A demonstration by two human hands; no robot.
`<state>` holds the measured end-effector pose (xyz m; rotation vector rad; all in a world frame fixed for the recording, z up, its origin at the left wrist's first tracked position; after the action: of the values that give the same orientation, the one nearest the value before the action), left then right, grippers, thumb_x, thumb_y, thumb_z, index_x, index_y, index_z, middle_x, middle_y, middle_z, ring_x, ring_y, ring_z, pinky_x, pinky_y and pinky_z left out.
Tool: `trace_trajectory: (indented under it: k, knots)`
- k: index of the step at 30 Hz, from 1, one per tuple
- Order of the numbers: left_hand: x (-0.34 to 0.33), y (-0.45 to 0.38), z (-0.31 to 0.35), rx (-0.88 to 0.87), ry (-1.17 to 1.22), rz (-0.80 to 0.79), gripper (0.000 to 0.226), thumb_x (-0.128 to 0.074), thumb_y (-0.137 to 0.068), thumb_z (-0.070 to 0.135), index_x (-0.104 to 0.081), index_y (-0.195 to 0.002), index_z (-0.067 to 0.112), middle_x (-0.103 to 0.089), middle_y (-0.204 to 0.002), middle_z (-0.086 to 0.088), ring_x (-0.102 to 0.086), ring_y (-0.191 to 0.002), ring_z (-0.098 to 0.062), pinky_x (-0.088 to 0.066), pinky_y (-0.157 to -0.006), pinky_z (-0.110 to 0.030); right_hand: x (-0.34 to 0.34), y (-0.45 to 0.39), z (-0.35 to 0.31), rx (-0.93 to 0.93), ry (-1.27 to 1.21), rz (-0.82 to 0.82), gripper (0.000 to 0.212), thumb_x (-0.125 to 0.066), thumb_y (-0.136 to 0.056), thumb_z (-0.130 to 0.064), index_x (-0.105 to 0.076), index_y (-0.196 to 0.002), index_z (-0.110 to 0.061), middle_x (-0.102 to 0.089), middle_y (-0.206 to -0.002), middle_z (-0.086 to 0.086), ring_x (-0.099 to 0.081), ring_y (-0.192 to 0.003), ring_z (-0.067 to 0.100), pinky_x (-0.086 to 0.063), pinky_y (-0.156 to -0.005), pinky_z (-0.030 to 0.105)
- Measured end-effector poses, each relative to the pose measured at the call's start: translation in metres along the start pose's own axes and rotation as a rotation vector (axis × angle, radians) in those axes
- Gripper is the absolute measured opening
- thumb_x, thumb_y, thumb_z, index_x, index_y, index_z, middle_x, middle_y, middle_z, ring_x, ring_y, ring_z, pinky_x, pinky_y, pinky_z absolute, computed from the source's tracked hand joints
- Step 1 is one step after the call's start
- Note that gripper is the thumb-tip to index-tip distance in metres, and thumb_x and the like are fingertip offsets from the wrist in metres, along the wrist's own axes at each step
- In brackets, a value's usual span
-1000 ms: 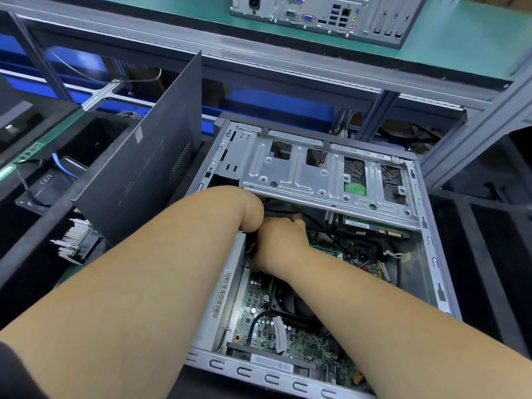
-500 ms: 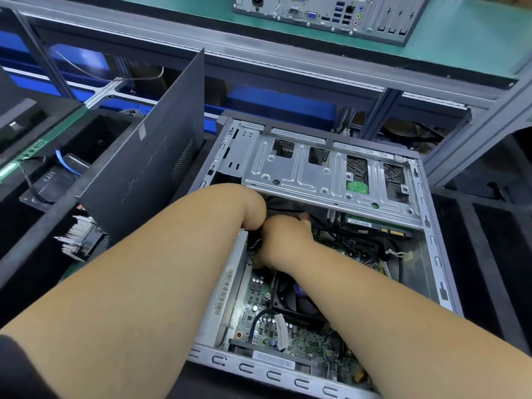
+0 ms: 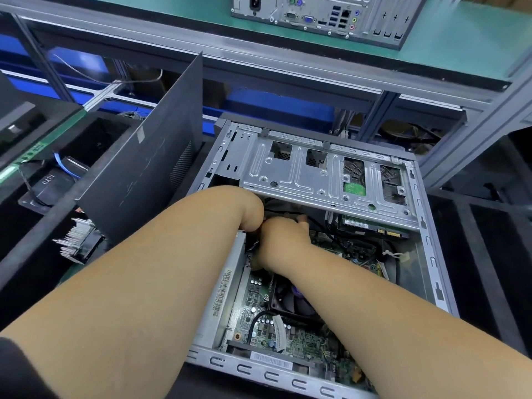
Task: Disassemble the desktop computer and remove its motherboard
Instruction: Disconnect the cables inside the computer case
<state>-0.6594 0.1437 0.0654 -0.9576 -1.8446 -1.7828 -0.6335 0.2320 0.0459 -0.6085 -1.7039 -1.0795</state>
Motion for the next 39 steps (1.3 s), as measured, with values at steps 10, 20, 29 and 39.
trace_trajectory:
  k: [10,20,29,39]
  knots:
    - [-0.002,0.003,0.001,-0.059,-0.098,-0.071,0.035,-0.039,-0.091,0.003,-0.064,-0.115,0.01,-0.051,-0.096,-0.005,-0.048,-0.085,-0.026,-0.043,-0.08,-0.033,0.002,0.0,0.001,0.003,0.021,-0.029,0.034,-0.072,-0.069,-0.051,-0.056,-0.091,-0.031,-0.063,-0.108,-0.002,-0.053,-0.113,0.026,-0.013,-0.112,0.05]
    - [-0.001,0.006,0.001,-0.062,-0.111,-0.053,0.037,-0.041,-0.09,0.002,-0.062,-0.12,0.007,-0.051,-0.095,-0.006,-0.049,-0.085,-0.025,-0.045,-0.081,-0.034,-0.005,0.001,-0.007,0.096,0.091,0.123,0.035,-0.07,-0.072,-0.041,-0.063,-0.101,-0.024,-0.057,-0.111,-0.001,-0.048,-0.111,0.025,-0.017,-0.106,0.046]
    - [-0.002,0.001,-0.001,-0.023,-0.079,-0.037,0.02,-0.041,-0.09,0.005,-0.059,-0.094,0.012,-0.055,-0.094,-0.007,-0.051,-0.084,-0.025,-0.048,-0.085,-0.035,-0.012,0.005,-0.016,0.168,0.151,0.214,0.024,-0.072,-0.073,-0.033,-0.05,-0.081,-0.026,-0.055,-0.106,-0.001,-0.042,-0.11,0.024,-0.016,-0.096,0.04]
    - [-0.001,0.003,0.0,-0.037,-0.091,-0.051,0.029,-0.039,-0.09,0.004,-0.063,-0.104,0.013,-0.052,-0.096,-0.006,-0.049,-0.084,-0.026,-0.046,-0.082,-0.034,-0.005,0.002,-0.011,0.123,0.119,0.108,0.033,-0.071,-0.071,-0.043,-0.062,-0.096,-0.024,-0.058,-0.112,0.0,-0.045,-0.114,0.026,-0.016,-0.109,0.046]
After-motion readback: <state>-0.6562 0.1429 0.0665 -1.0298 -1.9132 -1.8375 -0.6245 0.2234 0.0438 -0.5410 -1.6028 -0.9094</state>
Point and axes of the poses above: each hand's wrist, its own y-axis away from the middle knuckle, its own x-axis out of the back of the hand, z = x × y, the point moved 4 cm from there along -y, towards the middle knuckle
